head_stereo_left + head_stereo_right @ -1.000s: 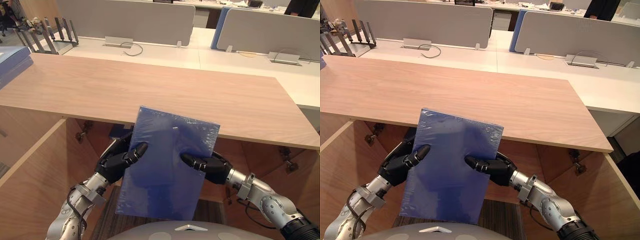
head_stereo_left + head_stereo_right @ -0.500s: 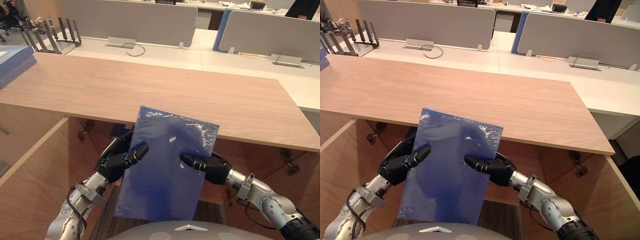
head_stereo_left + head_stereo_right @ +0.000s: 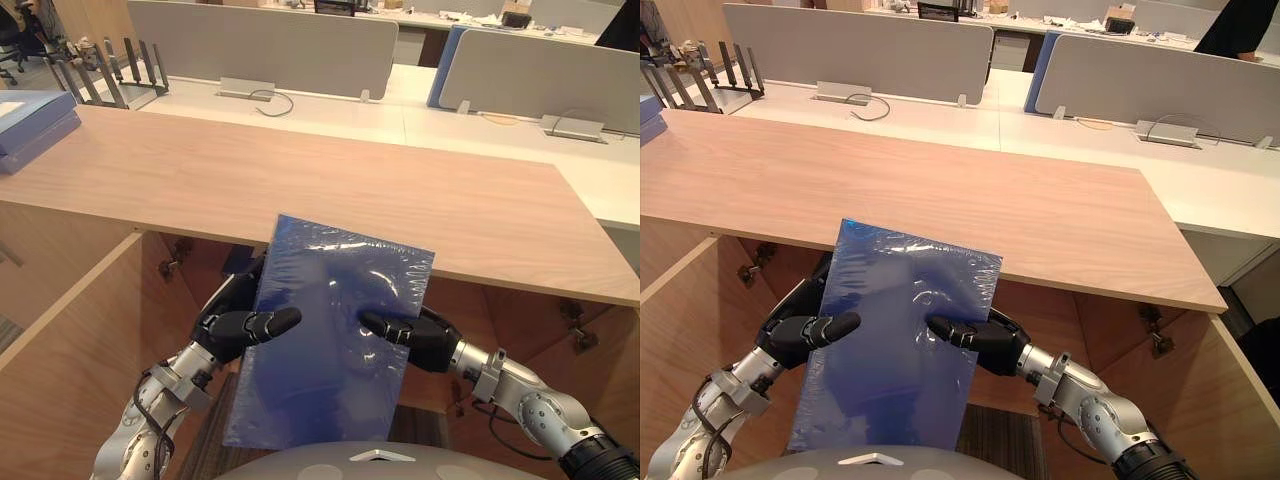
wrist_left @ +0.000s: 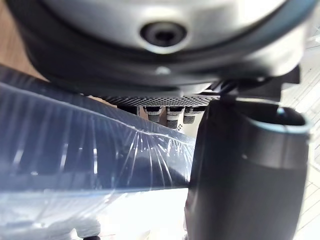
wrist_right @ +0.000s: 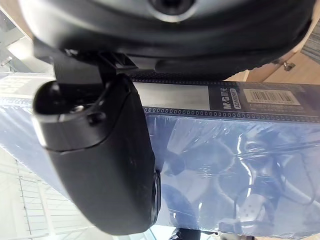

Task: Walk over to the cabinet, pick up the folder, carry it to the office cabinet, place the folder inside the office cabinet, then close the office cabinet door

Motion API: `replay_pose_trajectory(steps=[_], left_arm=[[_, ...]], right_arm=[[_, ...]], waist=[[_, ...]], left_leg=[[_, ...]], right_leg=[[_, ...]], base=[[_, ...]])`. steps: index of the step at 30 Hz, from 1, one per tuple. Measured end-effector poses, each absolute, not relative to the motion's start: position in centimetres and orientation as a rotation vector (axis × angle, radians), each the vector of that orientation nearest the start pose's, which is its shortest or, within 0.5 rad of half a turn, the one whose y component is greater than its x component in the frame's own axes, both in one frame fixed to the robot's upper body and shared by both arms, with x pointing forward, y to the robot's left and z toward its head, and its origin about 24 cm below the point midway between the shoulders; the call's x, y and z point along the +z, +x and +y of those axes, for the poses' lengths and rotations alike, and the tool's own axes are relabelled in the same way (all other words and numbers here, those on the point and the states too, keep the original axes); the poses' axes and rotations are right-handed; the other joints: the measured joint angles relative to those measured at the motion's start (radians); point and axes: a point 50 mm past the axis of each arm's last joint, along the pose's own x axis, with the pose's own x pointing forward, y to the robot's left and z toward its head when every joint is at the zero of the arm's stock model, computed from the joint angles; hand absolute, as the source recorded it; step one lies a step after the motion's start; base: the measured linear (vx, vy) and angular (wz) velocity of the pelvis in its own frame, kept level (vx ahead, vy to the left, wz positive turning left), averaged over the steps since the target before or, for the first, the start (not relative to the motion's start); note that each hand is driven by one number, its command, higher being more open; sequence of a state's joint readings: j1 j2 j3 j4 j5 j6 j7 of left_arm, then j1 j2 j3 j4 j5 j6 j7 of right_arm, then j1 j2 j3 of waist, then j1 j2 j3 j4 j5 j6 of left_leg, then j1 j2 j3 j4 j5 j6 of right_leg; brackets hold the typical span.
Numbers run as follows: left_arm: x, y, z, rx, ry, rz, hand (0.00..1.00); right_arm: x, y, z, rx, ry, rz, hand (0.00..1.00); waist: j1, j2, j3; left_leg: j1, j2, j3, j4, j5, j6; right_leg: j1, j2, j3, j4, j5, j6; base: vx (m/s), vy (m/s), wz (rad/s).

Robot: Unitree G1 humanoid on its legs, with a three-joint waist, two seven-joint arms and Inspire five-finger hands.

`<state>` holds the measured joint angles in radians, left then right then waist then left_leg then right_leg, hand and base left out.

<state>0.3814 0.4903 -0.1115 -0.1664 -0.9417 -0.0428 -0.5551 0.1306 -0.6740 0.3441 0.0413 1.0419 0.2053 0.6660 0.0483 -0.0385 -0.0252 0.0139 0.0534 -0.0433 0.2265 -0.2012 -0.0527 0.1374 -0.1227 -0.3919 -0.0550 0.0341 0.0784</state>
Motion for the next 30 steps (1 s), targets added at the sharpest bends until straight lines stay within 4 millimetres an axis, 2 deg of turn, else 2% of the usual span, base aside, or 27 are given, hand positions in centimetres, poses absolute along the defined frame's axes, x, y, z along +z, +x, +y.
replay_pose_trajectory(steps=[7,13,22,30], left_arm=[[2.9,16.3,19.9,-0.536,-0.538,0.099,1.0],[2.0,15.5,20.1,-0.506,-0.566,0.126,1.0],[-2.8,12.1,22.9,-0.291,-0.587,0.297,1.0],[-5.8,9.9,23.2,-0.217,-0.593,0.42,1.0]], right_arm=[[0.3,18.7,-18.4,0.818,0.553,0.47,0.0],[0.2,18.6,-18.5,0.824,0.528,0.476,0.0],[1.0,19.2,-20.4,0.762,0.461,0.429,0.0],[0.6,18.8,-20.9,0.75,0.397,0.454,0.0]], waist=[[0.001,0.0,0.0],[0.002,0.003,0.003],[0.004,0.016,0.021],[0.004,0.013,0.024]], left_leg=[[-0.005,0.0,-0.002,0.0,0.0,0.0],[-0.007,-0.001,-0.005,-0.001,0.0,0.0],[-0.018,0.0,-0.014,0.001,-0.001,0.0],[-0.026,0.003,-0.023,0.014,-0.011,-0.001]], right_leg=[[-0.004,0.0,-0.003,0.0,0.0,0.0],[-0.004,0.0,-0.006,0.001,-0.001,-0.001],[-0.009,0.001,-0.018,0.005,-0.008,-0.003],[-0.016,0.0,-0.026,0.029,-0.028,-0.003]], base=[[0.0,0.0,0.0],[0.0,0.0,0.0],[0.0,-0.004,0.03],[0.01,-0.001,0.02]])
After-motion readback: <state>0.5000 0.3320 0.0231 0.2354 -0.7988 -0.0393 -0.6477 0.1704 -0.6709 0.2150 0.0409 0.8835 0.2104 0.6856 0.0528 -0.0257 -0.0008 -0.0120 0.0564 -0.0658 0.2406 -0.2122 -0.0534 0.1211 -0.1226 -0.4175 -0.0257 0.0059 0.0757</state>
